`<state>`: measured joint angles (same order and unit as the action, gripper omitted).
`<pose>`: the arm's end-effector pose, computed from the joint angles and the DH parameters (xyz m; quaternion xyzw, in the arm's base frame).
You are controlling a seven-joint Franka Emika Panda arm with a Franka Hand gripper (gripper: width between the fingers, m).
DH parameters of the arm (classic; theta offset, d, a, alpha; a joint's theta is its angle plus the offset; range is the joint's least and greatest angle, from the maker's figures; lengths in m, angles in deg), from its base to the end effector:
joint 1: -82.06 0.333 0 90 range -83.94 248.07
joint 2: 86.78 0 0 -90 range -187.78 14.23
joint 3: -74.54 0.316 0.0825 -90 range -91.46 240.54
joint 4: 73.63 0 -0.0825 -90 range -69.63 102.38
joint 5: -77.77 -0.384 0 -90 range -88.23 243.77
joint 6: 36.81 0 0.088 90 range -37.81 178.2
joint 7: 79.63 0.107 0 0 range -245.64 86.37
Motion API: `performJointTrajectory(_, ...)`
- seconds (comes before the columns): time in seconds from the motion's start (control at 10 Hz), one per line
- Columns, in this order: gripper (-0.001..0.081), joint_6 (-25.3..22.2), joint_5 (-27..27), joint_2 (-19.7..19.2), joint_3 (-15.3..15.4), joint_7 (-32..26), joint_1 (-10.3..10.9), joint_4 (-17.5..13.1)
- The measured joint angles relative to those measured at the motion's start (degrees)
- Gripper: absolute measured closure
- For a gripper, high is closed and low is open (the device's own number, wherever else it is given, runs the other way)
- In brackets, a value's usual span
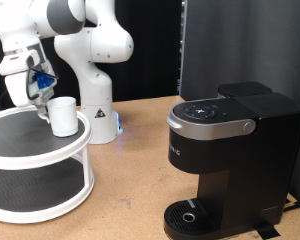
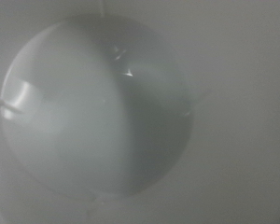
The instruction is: Make a cup of coffee with the keurig machine
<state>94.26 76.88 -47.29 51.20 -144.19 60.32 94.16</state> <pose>0.2350 -0.2004 0.3405 -0.9699 -0.2041 -0.1069 0.0789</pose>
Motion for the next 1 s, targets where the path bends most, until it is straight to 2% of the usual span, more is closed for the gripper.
performJointTrajectory(0.1,0.0736,-1.1,-0.6,0.0,0.4,0.7,0.0,-0.5)
performJointTrajectory(0.3,0.0736,-6.3,-1.5,0.6,1.8,2.2,0.1,-2.9)
performJointTrajectory(0.7,0.0736,-14.6,-1.3,4.2,3.6,2.1,0.1,-6.3)
performJointTrajectory(1.0,0.0736,-16.2,-1.3,5.1,3.9,2.0,0.0,-6.9)
